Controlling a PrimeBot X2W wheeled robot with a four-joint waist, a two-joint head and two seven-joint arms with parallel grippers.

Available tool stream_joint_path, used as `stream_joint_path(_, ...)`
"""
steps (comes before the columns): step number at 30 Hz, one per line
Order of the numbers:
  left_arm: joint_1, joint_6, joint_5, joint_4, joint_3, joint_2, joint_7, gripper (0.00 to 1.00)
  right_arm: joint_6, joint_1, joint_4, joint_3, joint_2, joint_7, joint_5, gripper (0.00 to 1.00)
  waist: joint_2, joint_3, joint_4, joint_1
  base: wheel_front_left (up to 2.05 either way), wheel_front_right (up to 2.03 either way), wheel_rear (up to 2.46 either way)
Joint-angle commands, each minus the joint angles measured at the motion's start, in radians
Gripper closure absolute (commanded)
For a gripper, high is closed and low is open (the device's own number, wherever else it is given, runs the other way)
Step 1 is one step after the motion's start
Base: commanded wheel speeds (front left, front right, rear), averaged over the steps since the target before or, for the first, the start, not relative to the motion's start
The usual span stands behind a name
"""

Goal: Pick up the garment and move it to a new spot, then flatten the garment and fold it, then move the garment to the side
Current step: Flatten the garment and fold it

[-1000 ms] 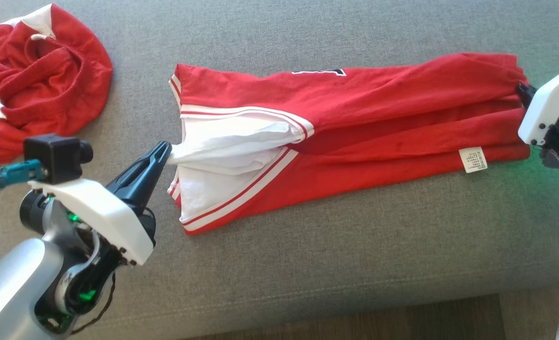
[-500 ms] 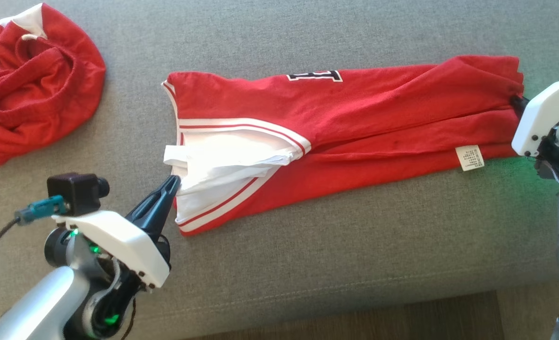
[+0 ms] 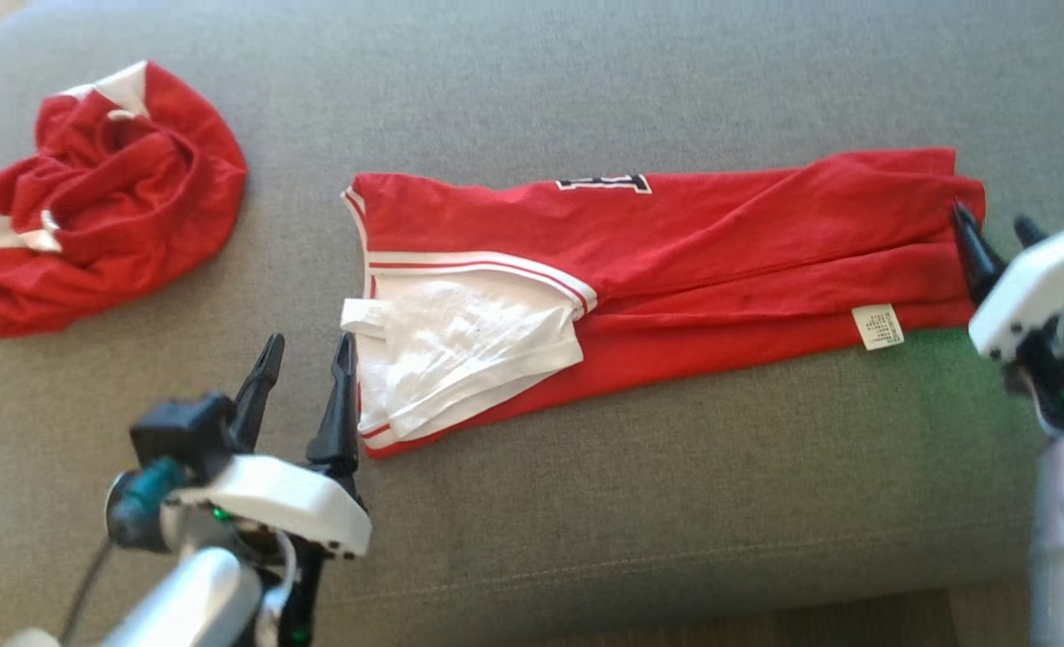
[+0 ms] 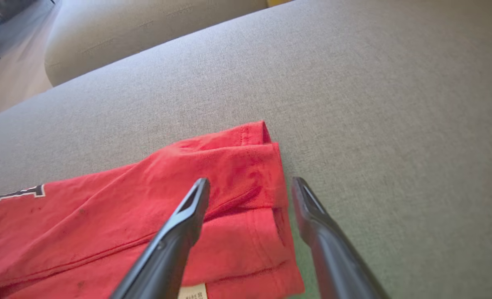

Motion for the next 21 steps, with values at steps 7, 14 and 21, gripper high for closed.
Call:
stream_joint_path(7,0.045,0.086,0.303,-0.075,0.079,-0.091,-0.042,0.0,0.0,0.054,-0.053,-0.121,0.054,-0.062,0.009,0.0,-0.0001,-0.058,0.04,0.0,0.0,0.0,0.0)
stream_joint_path(14,0.148,0.076,0.499,-0.089,0.108,-0.194,-0.042,0.0,0.0,-0.054,0.161,-0.292,0.061,-0.154,-0.092,0.0,-0.0001,-0.089,0.094,0.0,0.0,0.0,0.0)
stream_joint_path(21,0.196,-0.004,0.559,-0.054,0.154,-0.268,-0.042,0.0,0.0,-0.155,0.372,-0.44,0.061,-0.235,-0.349,0.0,-0.0001,-0.109,0.13,0.0,0.0,0.0,0.0)
